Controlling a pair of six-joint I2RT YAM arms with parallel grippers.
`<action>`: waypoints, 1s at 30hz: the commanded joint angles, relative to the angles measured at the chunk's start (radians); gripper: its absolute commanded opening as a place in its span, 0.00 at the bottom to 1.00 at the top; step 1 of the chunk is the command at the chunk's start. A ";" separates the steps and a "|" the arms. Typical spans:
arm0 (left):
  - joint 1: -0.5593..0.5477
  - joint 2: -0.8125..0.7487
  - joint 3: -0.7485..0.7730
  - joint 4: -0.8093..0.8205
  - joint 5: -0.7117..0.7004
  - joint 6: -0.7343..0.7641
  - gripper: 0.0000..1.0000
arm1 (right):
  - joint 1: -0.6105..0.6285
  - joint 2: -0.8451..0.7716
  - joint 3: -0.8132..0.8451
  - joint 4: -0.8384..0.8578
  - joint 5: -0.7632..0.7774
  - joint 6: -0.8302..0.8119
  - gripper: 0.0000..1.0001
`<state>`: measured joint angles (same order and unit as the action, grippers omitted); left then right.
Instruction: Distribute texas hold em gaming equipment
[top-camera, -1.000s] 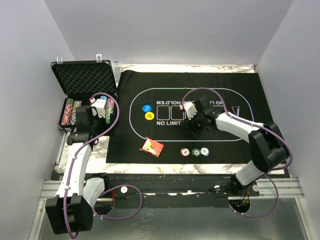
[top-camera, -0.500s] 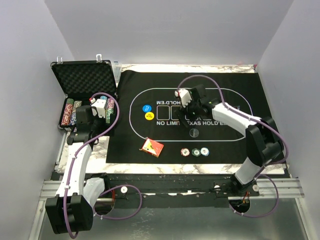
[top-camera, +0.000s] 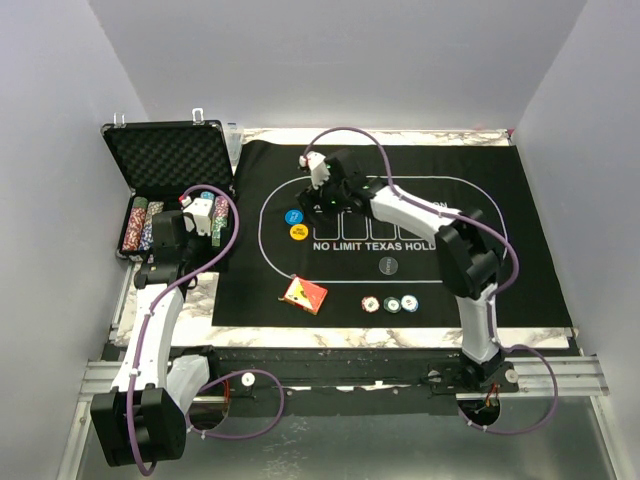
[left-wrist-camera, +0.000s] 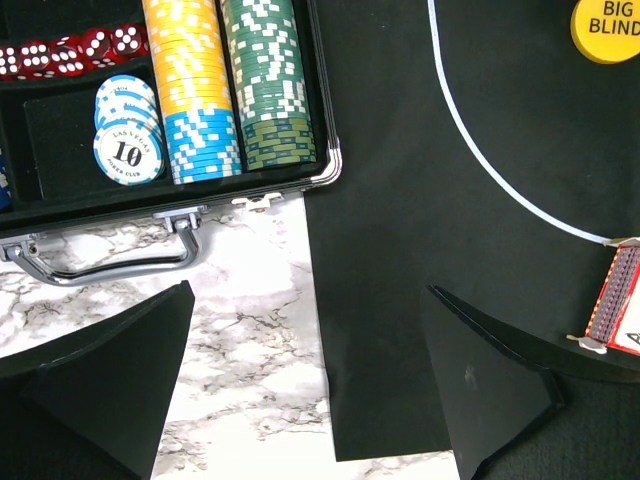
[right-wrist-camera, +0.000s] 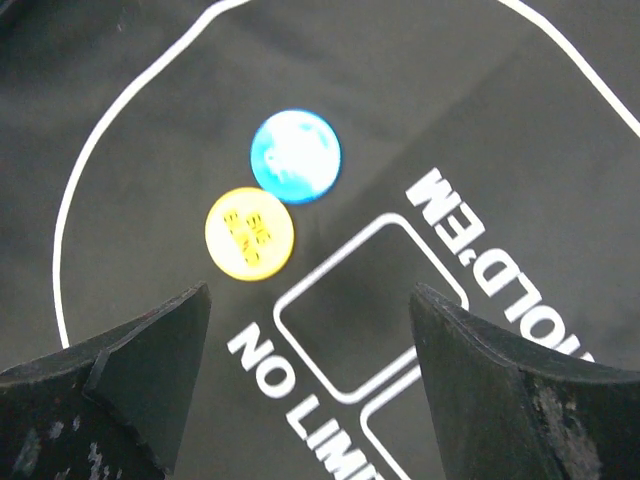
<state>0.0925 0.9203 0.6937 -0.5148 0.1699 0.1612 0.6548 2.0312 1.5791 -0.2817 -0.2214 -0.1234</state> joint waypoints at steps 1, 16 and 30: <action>0.006 0.007 0.022 0.001 0.011 0.001 0.98 | 0.036 0.116 0.129 0.041 0.052 0.054 0.83; 0.005 0.018 0.022 0.003 0.015 0.001 0.98 | 0.091 0.328 0.288 0.075 0.090 0.050 0.71; 0.006 0.022 0.023 0.003 0.014 0.001 0.98 | 0.094 0.407 0.330 0.076 0.116 0.031 0.62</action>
<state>0.0925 0.9379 0.6937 -0.5148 0.1699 0.1612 0.7410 2.3894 1.8793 -0.2161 -0.1337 -0.0807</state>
